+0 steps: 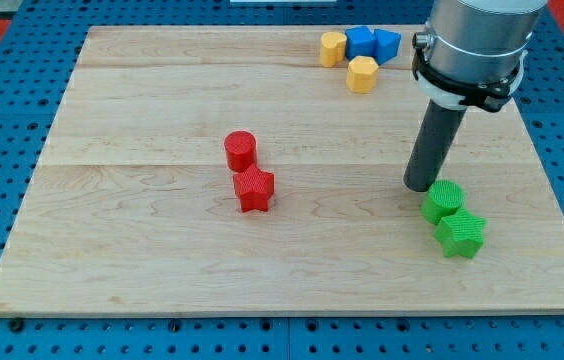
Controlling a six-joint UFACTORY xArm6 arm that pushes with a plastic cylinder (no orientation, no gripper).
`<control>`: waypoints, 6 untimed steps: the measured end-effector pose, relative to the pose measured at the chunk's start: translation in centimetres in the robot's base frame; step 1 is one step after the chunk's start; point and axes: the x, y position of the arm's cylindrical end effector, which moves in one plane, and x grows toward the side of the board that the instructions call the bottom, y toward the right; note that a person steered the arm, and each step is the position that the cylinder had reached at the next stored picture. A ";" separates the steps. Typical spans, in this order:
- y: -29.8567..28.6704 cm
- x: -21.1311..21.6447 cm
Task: Slide the red blocks closer to the green blocks
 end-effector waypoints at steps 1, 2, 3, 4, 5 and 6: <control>0.0 -1.6; -2.0 -6.0; -9.9 -9.7; -18.7 -10.4; -20.5 -7.2; -17.7 -5.3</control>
